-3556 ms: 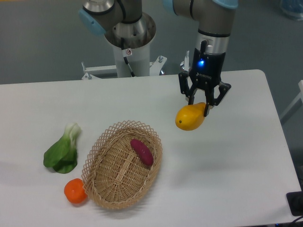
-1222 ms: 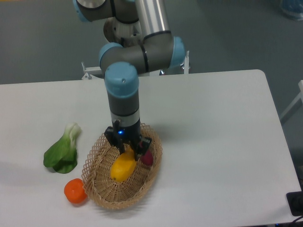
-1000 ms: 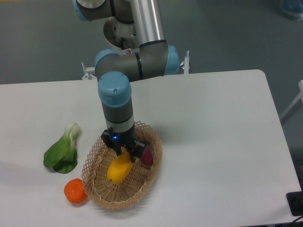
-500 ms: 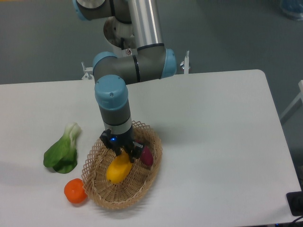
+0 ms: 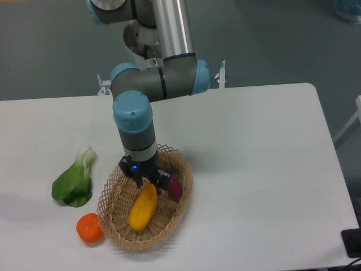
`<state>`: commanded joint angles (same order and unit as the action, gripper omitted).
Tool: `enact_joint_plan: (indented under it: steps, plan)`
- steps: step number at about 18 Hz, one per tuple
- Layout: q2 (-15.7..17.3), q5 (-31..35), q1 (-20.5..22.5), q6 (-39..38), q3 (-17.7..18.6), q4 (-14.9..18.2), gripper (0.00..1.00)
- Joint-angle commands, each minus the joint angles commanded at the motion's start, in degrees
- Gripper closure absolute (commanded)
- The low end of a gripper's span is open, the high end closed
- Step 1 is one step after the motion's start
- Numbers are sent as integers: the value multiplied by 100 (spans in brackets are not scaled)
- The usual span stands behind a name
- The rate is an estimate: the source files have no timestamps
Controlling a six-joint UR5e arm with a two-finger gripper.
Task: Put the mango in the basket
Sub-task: 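Open the gripper to release the mango into the basket, then raise the open gripper up out of the basket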
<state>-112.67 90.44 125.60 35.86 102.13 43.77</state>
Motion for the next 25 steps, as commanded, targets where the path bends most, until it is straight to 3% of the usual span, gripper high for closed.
enact_joint_plan:
  steps: [1, 4, 6, 13, 23, 25]
  plan:
    - [-18, 0, -17, 9, -9, 0, 32]
    - [70, -17, -18, 18, -88, 0, 8]
    - [149, -18, 0, 18, -105, 0, 0]
    - [500, -9, 219, 368, -422, 184, 0]
    - [1027, -27, 659, 1563, -474, 1106, 0]
    - [1116, -26, 808, 1932, -675, 1588, 0]
